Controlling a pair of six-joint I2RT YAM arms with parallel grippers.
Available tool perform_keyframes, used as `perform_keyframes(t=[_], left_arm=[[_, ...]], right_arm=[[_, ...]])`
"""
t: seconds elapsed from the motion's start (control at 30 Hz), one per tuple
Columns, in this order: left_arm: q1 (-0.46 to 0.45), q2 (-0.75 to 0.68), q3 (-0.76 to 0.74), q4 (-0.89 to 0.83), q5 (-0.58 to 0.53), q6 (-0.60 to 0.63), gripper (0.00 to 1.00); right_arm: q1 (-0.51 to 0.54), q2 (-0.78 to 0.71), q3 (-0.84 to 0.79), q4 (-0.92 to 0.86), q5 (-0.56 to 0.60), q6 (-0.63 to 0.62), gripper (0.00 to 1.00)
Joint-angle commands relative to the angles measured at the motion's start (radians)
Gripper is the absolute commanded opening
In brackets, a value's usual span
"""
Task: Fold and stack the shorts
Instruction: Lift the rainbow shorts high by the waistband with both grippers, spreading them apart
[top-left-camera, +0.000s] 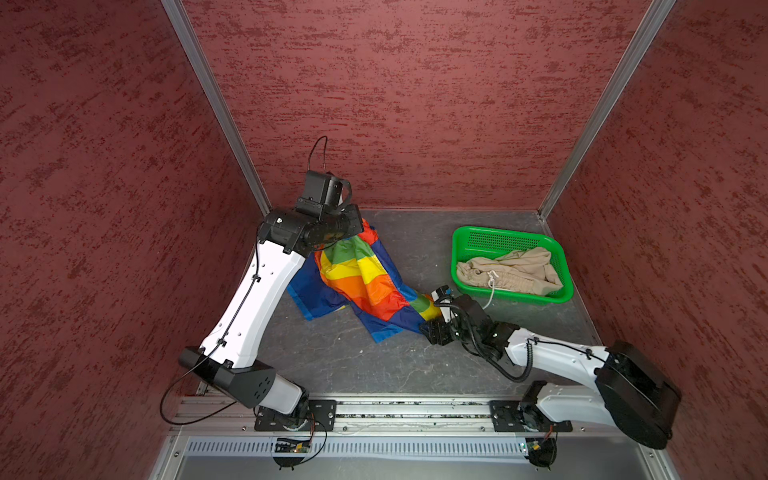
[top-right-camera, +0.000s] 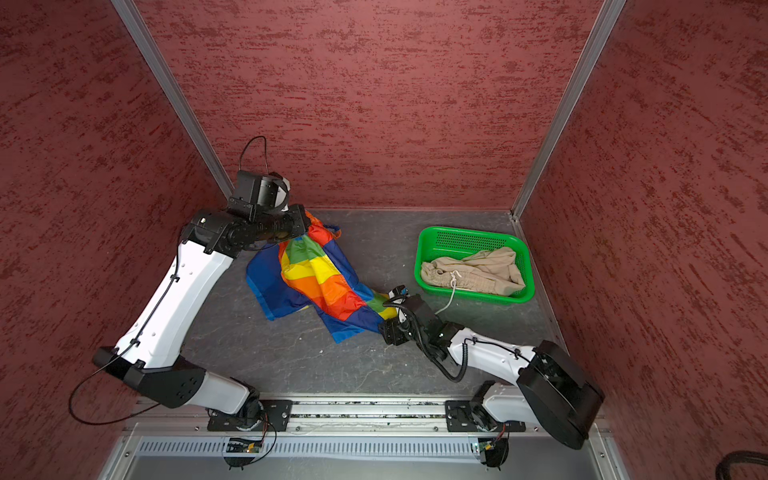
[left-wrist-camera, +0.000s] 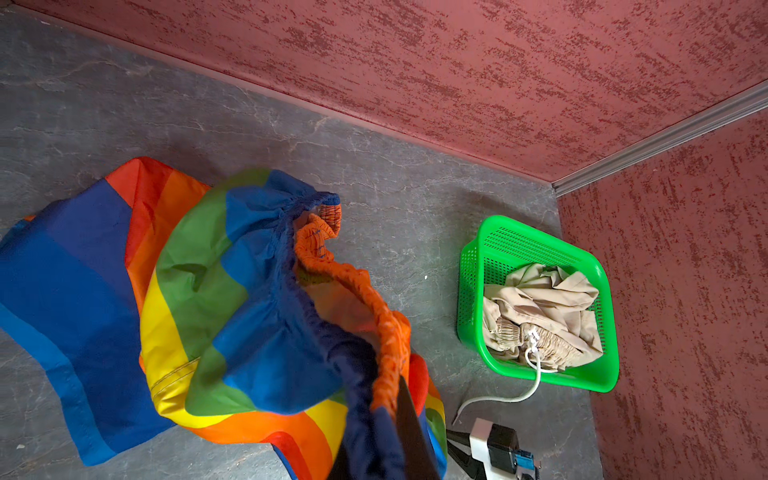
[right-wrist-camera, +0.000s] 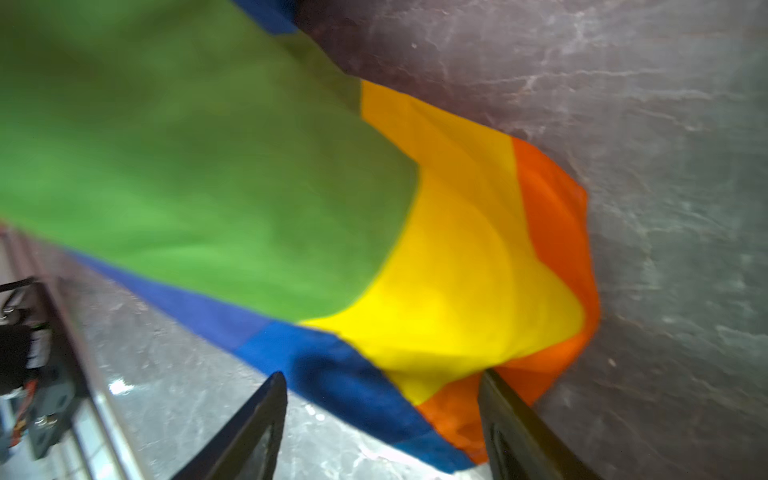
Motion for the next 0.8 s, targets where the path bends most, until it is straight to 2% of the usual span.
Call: perform_keyframes(t=[0.0, 0.17, 0.27, 0.3, 0.33, 0.37, 0.43, 0.53, 0.67, 0.77], left_arm=[[0.011, -0.009, 0.018, 0.001, 0.018, 0.024, 0.00], [0.023, 0.005, 0.030, 0.003, 0.038, 0.035, 0.00], [0.039, 0.015, 0.039, 0.005, 0.055, 0.039, 0.00], [0.046, 0.020, 0.043, 0.005, 0.061, 0.040, 0.00], [0.052, 0.023, 0.046, 0.005, 0.065, 0.041, 0.00], [0.057, 0.027, 0.050, 0.003, 0.068, 0.042, 0.00], [0.073, 0.035, 0.061, 0.000, 0.075, 0.046, 0.00], [0.108, 0.058, 0.112, -0.015, 0.075, 0.059, 0.00], [0.197, 0.110, 0.290, -0.071, 0.046, 0.052, 0.00], [0.247, 0.155, 0.448, -0.089, 0.069, 0.036, 0.00]], right_arm=[[0.002, 0.059, 0.028, -0.029, 0.090, -0.035, 0.76], [0.002, 0.153, 0.070, 0.032, 0.049, -0.072, 0.75], [0.002, 0.223, 0.103, 0.066, 0.009, -0.082, 0.69], [0.000, 0.237, 0.110, 0.077, -0.004, -0.085, 0.63], [0.001, 0.243, 0.117, 0.085, -0.013, -0.088, 0.52], [0.001, 0.244, 0.122, 0.087, -0.013, -0.084, 0.37], [0.000, 0.228, 0.128, 0.084, 0.006, -0.081, 0.18], [-0.015, 0.166, 0.150, 0.033, 0.040, -0.098, 0.00], [-0.105, 0.007, 0.254, -0.099, 0.104, -0.165, 0.00], [-0.208, -0.058, 0.423, -0.166, 0.111, -0.190, 0.00]])
